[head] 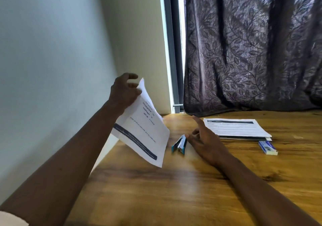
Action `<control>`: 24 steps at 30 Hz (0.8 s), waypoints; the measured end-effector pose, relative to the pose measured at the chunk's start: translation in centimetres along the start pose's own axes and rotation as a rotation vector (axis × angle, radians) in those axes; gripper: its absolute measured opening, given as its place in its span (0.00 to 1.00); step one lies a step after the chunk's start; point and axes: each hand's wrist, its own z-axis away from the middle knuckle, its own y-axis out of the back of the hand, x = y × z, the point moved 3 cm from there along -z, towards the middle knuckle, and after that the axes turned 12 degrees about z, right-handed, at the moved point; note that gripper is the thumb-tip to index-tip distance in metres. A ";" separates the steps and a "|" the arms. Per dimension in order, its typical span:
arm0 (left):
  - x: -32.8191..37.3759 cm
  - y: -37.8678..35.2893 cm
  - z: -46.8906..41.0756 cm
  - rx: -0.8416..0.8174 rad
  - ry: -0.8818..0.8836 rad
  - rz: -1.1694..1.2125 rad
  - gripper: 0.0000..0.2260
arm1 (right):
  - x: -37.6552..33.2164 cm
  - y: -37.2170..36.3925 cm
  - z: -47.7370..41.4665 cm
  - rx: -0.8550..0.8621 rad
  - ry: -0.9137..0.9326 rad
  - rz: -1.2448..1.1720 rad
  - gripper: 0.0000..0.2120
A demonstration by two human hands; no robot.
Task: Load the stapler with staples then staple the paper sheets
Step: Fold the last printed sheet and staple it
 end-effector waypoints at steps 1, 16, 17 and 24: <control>1.5 -0.3 0.1 -0.017 -0.070 -0.015 0.22 | 0.0 0.3 0.1 0.023 -0.004 -0.061 0.33; 1.2 -10.8 4.0 0.111 -0.178 0.987 0.13 | 2.1 5.0 0.4 0.025 -0.420 -0.998 0.44; -0.3 -11.7 4.0 0.098 -0.101 1.018 0.13 | 2.2 5.3 0.5 0.015 -0.426 -1.022 0.42; -6.8 -13.5 4.6 -0.076 0.206 0.878 0.11 | 3.6 6.2 0.4 0.109 -0.511 -1.113 0.24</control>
